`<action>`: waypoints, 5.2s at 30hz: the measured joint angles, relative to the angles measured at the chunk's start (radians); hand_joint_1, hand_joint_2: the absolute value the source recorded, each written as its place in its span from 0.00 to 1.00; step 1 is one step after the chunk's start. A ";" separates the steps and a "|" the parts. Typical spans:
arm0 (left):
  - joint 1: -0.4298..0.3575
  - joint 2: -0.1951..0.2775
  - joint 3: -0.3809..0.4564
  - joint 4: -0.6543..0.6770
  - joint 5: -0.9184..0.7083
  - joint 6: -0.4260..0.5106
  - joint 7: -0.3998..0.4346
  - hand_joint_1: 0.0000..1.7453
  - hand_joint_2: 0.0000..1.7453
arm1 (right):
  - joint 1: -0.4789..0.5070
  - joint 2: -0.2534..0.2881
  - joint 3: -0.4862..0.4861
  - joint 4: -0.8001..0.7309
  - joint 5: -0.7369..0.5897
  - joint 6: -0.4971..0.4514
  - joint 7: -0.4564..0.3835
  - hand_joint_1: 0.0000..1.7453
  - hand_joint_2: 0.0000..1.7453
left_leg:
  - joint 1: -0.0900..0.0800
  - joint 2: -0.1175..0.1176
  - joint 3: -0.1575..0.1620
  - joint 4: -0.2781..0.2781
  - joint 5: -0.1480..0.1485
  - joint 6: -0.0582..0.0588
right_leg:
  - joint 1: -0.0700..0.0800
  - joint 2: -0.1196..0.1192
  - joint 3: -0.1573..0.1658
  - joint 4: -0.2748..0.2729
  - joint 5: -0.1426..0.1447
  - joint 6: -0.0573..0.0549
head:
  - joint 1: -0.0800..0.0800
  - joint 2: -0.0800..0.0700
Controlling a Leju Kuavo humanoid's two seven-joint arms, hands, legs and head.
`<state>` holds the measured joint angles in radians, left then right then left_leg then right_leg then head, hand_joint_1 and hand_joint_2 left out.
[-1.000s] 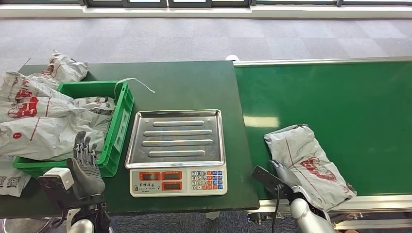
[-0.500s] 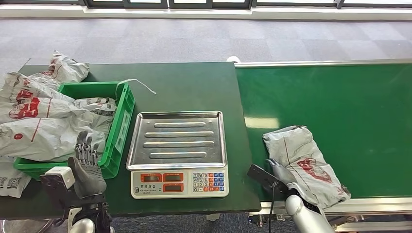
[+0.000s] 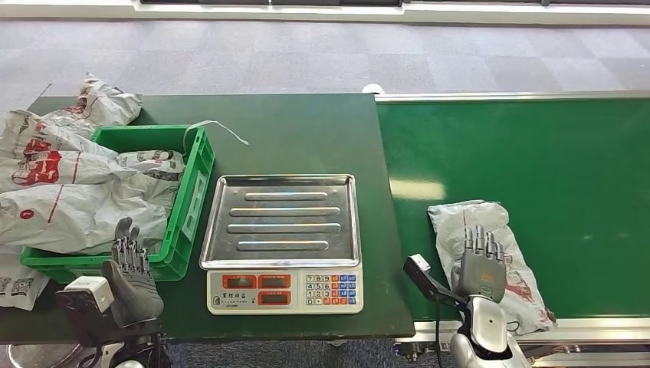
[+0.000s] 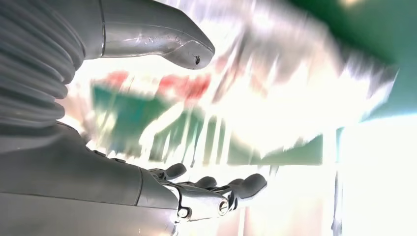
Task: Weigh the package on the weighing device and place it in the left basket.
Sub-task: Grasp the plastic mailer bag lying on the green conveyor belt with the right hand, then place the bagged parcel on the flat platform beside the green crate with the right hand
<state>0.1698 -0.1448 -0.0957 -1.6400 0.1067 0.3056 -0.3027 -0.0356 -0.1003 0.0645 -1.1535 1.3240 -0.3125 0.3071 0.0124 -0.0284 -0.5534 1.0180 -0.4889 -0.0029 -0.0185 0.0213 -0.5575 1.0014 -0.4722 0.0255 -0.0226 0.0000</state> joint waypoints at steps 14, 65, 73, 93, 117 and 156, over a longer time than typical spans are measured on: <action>0.001 -0.014 0.018 -0.010 0.007 -0.002 -0.004 0.00 0.00 | 0.151 0.109 -0.233 -0.229 0.095 -0.097 -0.083 0.00 1.00 | 0.001 0.001 -0.005 -0.001 0.000 -0.001 | 0.000 -0.001 -0.006 0.000 -0.001 -0.001 | 0.000 0.000; -0.025 -0.001 0.016 0.051 0.051 -0.030 0.025 0.00 0.00 | -0.068 0.109 -0.180 0.271 -0.360 0.229 -0.223 1.00 1.00 | 0.006 0.016 0.017 -0.001 -0.008 -0.001 | 0.006 0.014 0.013 -0.005 -0.003 -0.003 | 0.000 0.000; -0.016 -0.002 0.016 0.046 0.051 -0.030 0.024 0.00 0.00 | -0.063 0.109 -0.164 0.260 -0.353 0.225 -0.216 1.00 1.00 | 0.006 0.013 0.016 -0.001 -0.008 -0.001 | 0.006 0.012 0.013 -0.005 -0.003 -0.003 | 0.000 0.000; 0.026 -0.033 0.026 0.001 0.022 -0.038 -0.007 0.00 0.00 | 0.096 0.013 -0.167 -0.445 -0.164 0.015 -0.220 1.00 1.00 | 0.002 0.004 -0.002 0.000 -0.003 -0.001 | 0.002 0.002 -0.002 -0.003 -0.001 -0.001 | 0.000 0.000; -0.027 -0.027 0.019 0.053 0.059 -0.061 -0.033 0.00 0.00 | -0.022 -0.107 -0.112 -0.503 -0.123 -0.032 -0.304 1.00 1.00 | 0.002 0.007 -0.013 -0.001 -0.003 -0.002 | 0.002 0.006 -0.004 0.000 0.000 -0.002 | 0.000 0.000; -0.124 -0.012 -0.032 0.115 0.142 -0.050 -0.044 0.00 0.00 | -0.367 0.239 0.546 0.016 -0.557 0.106 -0.421 0.00 1.00 | 0.004 0.005 -0.013 -0.001 0.008 -0.009 | 0.004 0.005 -0.017 0.004 0.006 -0.006 | 0.000 0.000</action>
<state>0.0454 -0.1564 -0.1281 -1.5254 0.2488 0.2560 -0.3471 -0.4027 0.1387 0.6109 -1.1379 0.7670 -0.2070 -0.1135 0.0168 -0.0238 -0.5665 1.0171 -0.4814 -0.0117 -0.0147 0.0266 -0.5748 1.0057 -0.4659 0.0193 -0.0227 0.0000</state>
